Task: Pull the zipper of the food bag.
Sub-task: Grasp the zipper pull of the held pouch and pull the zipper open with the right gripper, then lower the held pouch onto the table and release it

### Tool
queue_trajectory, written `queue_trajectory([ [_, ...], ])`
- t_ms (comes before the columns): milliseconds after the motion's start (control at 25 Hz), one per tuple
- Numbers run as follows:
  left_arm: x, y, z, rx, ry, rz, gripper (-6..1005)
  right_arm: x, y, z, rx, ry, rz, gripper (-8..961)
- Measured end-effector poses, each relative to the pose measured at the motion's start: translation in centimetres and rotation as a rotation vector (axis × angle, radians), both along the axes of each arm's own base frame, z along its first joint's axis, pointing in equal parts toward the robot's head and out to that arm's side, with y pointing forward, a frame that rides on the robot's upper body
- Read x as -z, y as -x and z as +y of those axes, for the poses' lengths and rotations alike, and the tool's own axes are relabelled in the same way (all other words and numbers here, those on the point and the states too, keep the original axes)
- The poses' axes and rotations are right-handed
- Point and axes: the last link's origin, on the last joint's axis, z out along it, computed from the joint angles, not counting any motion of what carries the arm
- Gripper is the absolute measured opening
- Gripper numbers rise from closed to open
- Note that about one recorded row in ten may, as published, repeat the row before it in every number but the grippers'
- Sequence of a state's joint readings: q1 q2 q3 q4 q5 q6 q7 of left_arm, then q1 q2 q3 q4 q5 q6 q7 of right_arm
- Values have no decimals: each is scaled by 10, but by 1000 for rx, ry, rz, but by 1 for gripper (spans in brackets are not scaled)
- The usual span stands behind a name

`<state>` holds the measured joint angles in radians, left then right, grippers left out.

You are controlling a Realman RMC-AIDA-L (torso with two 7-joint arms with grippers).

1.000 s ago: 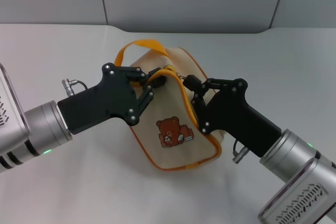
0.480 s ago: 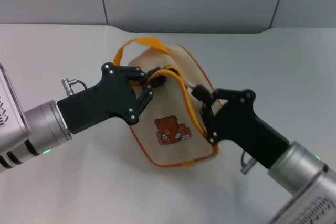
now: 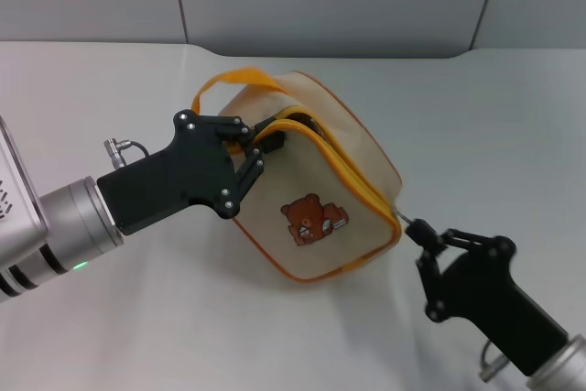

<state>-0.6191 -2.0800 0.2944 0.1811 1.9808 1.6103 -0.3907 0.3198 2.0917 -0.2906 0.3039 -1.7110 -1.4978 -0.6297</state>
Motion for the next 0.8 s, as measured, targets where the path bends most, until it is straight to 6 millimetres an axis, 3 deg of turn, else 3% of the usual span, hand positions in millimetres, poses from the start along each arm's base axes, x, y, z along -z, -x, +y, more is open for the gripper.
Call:
queue_trajectory([
  [320, 4, 2, -3, -31, 7, -17, 60, -10, -6, 0, 30, -58, 18, 2],
  [480, 13, 7, -9, -129, 9, -88, 59, -20, -6, 1, 50, -117, 73, 3],
  [800, 30, 16, -33, -256, 17, -177, 56, -46, -10, 15, 62, -30, 322, 261],
])
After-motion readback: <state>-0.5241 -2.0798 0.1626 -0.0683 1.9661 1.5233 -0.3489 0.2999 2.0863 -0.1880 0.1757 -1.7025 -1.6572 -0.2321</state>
